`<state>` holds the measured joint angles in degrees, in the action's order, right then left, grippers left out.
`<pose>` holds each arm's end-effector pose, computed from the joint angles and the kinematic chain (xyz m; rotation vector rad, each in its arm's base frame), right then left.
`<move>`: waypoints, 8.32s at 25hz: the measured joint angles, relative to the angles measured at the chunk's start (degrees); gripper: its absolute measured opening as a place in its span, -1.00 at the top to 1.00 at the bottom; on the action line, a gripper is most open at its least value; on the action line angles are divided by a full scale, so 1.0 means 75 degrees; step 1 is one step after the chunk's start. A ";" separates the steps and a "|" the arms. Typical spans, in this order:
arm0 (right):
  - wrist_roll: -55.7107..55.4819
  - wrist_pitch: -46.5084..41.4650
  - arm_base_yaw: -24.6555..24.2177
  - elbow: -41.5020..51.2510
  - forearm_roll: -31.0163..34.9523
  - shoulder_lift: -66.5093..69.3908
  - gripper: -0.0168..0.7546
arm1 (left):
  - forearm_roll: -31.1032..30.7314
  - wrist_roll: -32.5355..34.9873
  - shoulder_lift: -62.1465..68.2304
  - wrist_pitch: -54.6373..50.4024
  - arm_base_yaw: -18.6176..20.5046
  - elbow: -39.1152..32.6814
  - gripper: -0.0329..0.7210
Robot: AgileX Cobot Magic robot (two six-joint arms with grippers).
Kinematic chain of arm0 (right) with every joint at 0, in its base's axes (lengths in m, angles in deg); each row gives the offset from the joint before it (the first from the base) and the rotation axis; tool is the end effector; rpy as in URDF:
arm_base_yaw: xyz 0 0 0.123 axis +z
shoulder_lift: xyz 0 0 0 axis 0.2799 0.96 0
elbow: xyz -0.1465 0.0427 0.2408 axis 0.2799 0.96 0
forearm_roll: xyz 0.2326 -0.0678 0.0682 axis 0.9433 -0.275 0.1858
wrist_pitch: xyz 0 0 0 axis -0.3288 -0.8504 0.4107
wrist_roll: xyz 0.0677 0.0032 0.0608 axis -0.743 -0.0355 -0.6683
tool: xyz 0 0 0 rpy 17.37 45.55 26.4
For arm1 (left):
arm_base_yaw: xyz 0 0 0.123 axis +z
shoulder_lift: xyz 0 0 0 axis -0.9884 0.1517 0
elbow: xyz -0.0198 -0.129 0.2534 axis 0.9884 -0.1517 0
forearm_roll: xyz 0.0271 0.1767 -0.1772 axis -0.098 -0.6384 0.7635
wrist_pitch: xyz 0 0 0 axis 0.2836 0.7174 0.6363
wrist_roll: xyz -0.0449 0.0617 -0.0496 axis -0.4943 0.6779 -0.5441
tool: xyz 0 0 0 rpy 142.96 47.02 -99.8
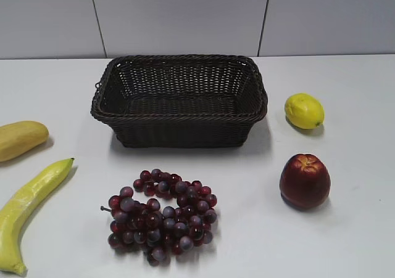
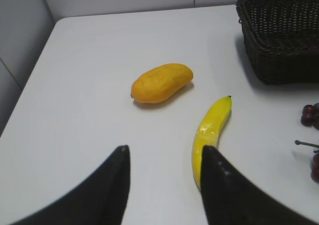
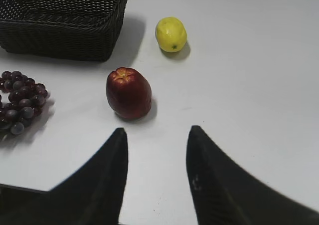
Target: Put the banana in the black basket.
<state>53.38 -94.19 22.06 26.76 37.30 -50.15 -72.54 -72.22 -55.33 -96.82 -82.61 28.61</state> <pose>-0.0074 0.0163 0.2823 -0.1692 1.9875 0.2865 -0.0063 -0.0102 0.2798 0.1419 2.0098 -0.1015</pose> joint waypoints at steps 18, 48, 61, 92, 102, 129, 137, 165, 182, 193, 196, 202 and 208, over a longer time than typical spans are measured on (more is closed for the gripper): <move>0.0000 0.0000 0.0000 0.0000 0.0000 0.0000 0.18 | 0.0000 0.0000 0.0000 0.0012 0.0009 0.0000 -0.28; 0.0000 0.0009 0.0000 0.0000 0.0000 0.0000 0.18 | 0.0528 -0.0007 0.5424 0.0135 -0.0001 0.0785 -0.71; 0.0000 0.0009 0.0000 0.0000 0.0000 0.0000 0.18 | -0.0273 -0.1128 0.8569 0.0880 -0.2034 0.1601 -0.66; 0.0000 0.0009 0.0000 0.0000 0.0000 0.0000 0.18 | -0.1235 -0.1327 1.2337 0.3803 -0.1827 0.1681 -0.66; 0.0000 0.0009 0.0000 0.0000 0.0000 0.0000 0.18 | -0.1169 -0.1327 1.2895 0.3834 -0.1827 0.1681 -0.66; 0.0000 0.0009 0.0000 0.0000 0.0000 0.0000 0.18 | -0.2333 -0.1334 1.3015 0.3537 -0.1827 0.1827 -0.16; 0.0000 0.0009 0.0000 0.0000 0.0000 0.0000 0.18 | -0.3081 0.0678 1.2360 0.3351 -0.1926 0.2962 -0.16; 0.0000 0.0010 0.0000 0.0000 0.0000 0.0000 0.18 | -0.5825 0.2622 1.5054 0.5923 -0.4444 0.7004 -0.16; 0.0000 0.0010 0.0000 0.0000 0.0000 0.0000 0.18 | -0.5355 0.2139 1.4966 0.5670 -0.4492 0.7012 -0.73; 0.0000 0.0010 0.0000 0.0000 0.0000 0.0000 0.18 | -0.4122 0.1173 1.3873 0.2869 -0.3716 0.7078 -0.57; 0.0000 0.0010 0.0000 0.0000 0.0000 0.0000 0.18 | -0.3680 0.0664 1.3645 0.1707 -0.3299 0.7169 -0.56; 0.0000 0.0010 0.0000 0.0000 0.0000 0.0000 0.18 | -0.2541 0.0082 1.3321 -0.0515 -0.2479 0.7184 -0.56; 0.0000 0.0010 0.0000 0.0000 0.0000 0.0000 0.18 | -0.1012 0.0005 1.2917 -0.1240 -0.1545 0.7088 -0.56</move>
<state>53.38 -94.11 22.06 26.76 37.30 -50.15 -80.13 -72.18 41.54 -106.12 -94.20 81.77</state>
